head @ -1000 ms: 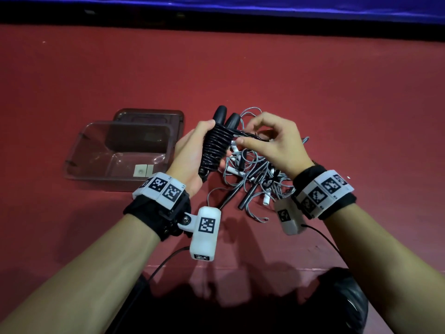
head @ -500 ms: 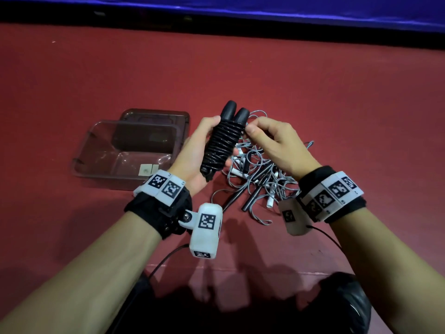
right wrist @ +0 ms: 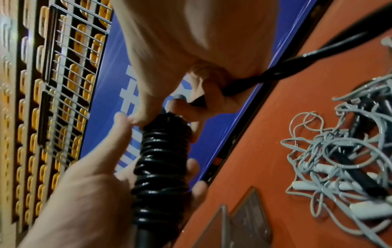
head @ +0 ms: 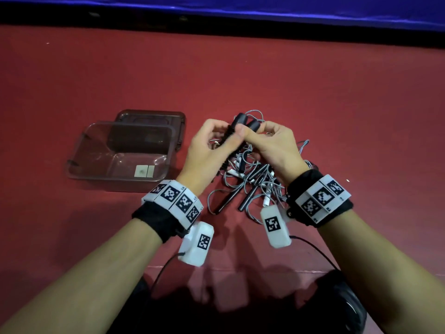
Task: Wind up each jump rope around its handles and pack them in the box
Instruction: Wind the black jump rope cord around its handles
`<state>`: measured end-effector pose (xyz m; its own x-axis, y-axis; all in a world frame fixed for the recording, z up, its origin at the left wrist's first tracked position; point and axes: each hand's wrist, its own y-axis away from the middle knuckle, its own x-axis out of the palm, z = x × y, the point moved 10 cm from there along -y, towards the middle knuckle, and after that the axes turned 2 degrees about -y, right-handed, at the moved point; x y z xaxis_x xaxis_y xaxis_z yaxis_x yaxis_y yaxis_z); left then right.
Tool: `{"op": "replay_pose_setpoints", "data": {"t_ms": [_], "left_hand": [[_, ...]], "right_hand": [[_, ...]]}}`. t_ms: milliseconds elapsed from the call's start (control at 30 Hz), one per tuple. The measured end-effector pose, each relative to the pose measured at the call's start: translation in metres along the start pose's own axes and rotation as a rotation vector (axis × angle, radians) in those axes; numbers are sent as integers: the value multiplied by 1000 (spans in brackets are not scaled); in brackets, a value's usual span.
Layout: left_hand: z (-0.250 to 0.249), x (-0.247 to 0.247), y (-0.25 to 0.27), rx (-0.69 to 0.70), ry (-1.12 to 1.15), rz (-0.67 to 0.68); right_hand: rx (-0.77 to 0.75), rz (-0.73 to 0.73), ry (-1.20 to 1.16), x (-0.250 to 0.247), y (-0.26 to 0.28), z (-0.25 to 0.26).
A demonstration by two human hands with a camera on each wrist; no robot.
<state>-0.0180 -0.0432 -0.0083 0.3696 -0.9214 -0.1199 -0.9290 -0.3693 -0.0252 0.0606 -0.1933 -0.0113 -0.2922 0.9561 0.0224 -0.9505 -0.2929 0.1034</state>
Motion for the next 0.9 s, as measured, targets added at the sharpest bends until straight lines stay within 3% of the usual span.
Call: {"op": "replay_pose_setpoints", "data": {"t_ms": [100, 233, 367, 533, 767, 900], "left_hand": [[1, 0, -2, -11, -51, 29], [12, 0, -6, -91, -29, 61], [19, -2, -4, -205, 177, 63], [24, 5, 2, -392, 345, 140], [27, 22, 21, -598, 560, 299], [24, 32, 28, -639, 663, 364]], "right_hand": [[22, 5, 45, -1, 1, -2], [-33, 164, 149, 5, 0, 5], [-18, 393, 232, 16, 3, 3], [-86, 543, 283, 25, 7, 13], [-123, 371, 161, 17, 5, 21], [-39, 482, 99, 37, 18, 10]]}}
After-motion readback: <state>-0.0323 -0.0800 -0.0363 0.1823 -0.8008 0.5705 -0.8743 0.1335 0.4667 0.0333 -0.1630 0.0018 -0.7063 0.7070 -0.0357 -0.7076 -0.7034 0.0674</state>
